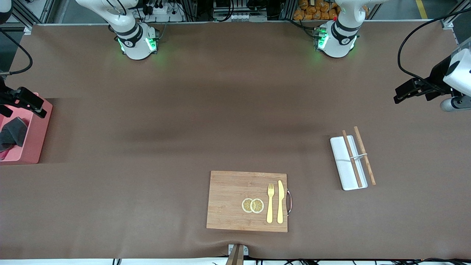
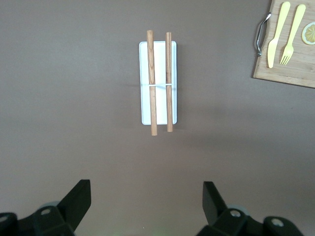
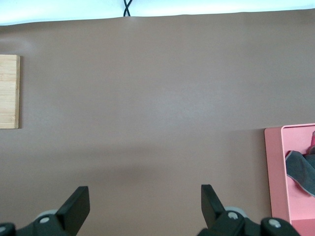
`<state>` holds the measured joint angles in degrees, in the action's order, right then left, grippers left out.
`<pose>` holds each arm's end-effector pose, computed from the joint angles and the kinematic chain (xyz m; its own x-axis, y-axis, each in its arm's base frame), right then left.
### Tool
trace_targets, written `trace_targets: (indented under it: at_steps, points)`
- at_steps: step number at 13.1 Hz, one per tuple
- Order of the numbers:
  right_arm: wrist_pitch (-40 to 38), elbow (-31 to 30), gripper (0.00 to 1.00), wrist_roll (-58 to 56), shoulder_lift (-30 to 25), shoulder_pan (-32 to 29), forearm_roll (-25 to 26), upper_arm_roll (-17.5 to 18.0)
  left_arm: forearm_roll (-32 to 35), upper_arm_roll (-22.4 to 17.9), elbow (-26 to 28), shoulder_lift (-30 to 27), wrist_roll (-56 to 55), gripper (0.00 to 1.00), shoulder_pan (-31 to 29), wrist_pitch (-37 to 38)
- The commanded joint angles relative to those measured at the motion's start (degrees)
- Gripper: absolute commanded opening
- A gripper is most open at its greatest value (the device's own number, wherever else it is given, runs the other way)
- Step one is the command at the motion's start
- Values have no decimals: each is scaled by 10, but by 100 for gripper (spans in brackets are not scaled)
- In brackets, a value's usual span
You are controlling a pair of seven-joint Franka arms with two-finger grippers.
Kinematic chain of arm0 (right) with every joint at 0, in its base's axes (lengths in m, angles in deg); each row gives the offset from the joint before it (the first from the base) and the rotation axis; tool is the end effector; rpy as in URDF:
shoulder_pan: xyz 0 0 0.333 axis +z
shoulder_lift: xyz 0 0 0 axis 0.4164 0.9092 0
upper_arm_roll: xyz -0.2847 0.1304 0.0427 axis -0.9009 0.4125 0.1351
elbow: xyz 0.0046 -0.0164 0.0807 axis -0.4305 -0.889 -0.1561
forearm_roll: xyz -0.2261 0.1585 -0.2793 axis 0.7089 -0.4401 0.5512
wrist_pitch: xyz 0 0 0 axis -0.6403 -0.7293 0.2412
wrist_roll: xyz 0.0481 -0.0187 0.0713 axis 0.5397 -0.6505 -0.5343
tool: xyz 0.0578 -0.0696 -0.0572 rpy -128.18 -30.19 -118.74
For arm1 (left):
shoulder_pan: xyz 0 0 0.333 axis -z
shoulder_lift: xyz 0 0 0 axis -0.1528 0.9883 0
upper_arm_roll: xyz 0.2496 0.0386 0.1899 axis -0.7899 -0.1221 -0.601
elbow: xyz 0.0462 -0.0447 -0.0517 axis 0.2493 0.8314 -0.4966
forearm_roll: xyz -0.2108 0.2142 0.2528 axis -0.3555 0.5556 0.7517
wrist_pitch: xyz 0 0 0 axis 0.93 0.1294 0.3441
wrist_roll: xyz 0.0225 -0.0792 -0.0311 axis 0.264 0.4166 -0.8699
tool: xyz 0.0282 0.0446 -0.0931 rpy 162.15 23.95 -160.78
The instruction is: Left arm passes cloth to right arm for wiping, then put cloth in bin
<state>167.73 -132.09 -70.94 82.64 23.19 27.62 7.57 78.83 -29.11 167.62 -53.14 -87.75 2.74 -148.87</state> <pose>0.5726 -0.0291 0.6342 0.9871 -0.0349 0.1564 -0.0358 -0.9994 0.0030 0.5522 -0.0342 0.6134 0.9948 0.0983 -0.0281 0.0989 -0.9949 0.0212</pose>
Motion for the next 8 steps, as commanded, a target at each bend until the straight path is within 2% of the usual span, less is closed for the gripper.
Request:
trace_targets:
  at_steps: [1,8]
  points:
    - [-9,31,100,3,9,15,6,1,-5,0,-6,-2,17,100,-2,1]
    - [-12,31,100,32,10,16,3,1,-4,0,-15,-1,17,100,-1,5]
